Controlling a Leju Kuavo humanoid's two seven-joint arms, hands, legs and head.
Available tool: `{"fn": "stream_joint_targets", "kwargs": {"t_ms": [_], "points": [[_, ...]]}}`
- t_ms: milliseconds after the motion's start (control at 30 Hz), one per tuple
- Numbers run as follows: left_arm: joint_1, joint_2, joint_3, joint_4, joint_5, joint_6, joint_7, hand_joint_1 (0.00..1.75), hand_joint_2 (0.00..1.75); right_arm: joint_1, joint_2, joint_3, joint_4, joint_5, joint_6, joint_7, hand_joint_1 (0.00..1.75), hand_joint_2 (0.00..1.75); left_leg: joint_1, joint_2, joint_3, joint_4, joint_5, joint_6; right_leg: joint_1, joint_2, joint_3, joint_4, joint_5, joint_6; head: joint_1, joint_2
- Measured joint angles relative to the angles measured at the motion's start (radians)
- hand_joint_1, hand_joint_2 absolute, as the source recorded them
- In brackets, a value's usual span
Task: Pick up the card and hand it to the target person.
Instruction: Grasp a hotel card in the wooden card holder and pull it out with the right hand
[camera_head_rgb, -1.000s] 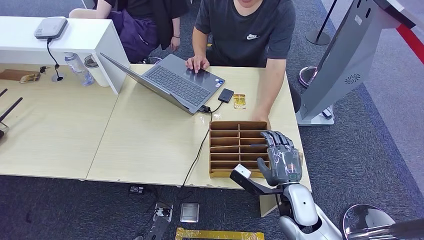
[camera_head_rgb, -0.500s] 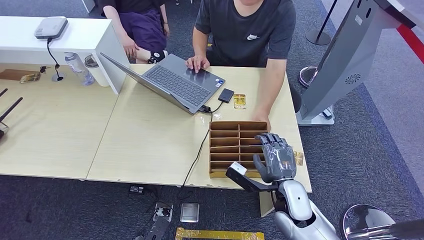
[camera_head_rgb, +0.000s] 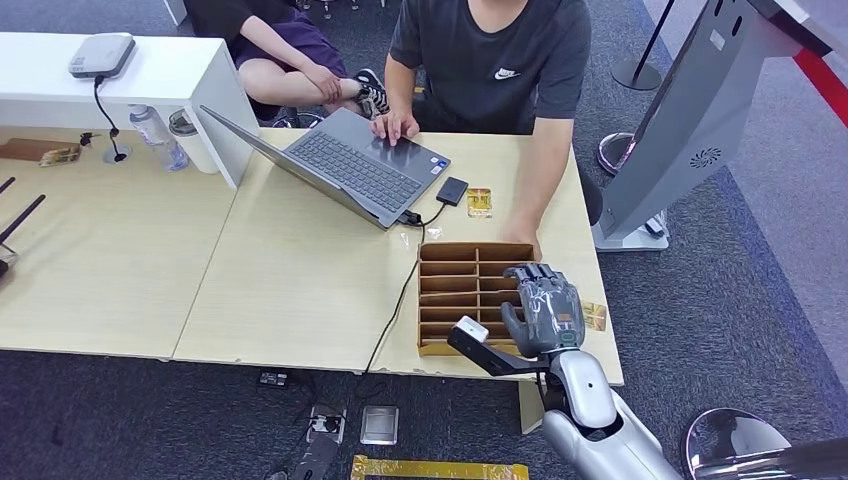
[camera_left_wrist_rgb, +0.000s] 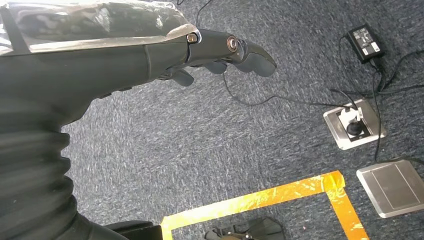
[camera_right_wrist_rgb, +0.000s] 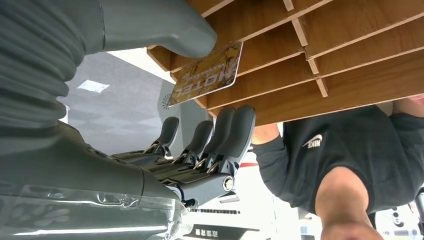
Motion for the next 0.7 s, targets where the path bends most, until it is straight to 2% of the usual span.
{"fn": "stream_joint_targets", "kwargs": {"t_ms": [100, 133, 700], "points": [[0.0, 0.0, 0.0, 0.0, 0.0, 0.0, 0.001, 0.0, 1.75, -0.008, 0.007, 0.001, 0.021, -0.008, -0.005, -0.006, 1.68, 1.75, 0.0, 0.0, 0.0, 0.0, 0.0, 0.0, 0.0, 0.0, 0.0, 0.0, 0.0, 0.0, 0.0, 0.0], [0.0, 0.0, 0.0, 0.0, 0.0, 0.0, 0.001, 0.0, 1.75, -0.01, 0.009, 0.002, 0.029, -0.011, -0.006, -0.008, 1.75, 1.75, 0.0, 0.0, 0.0, 0.0, 0.0, 0.0, 0.0, 0.0, 0.0, 0.0, 0.0, 0.0, 0.0, 0.0], [0.0, 0.0, 0.0, 0.0, -0.003, 0.0, 0.002, 0.0, 1.75, -0.06, 0.044, 0.016, 0.118, -0.046, -0.028, -0.041, 1.75, 1.75, 0.0, 0.0, 0.001, 0.0, 0.0, 0.0, 0.0, 0.0, 0.0, 0.0, 0.0, 0.0, 0.0, 0.0]]}}
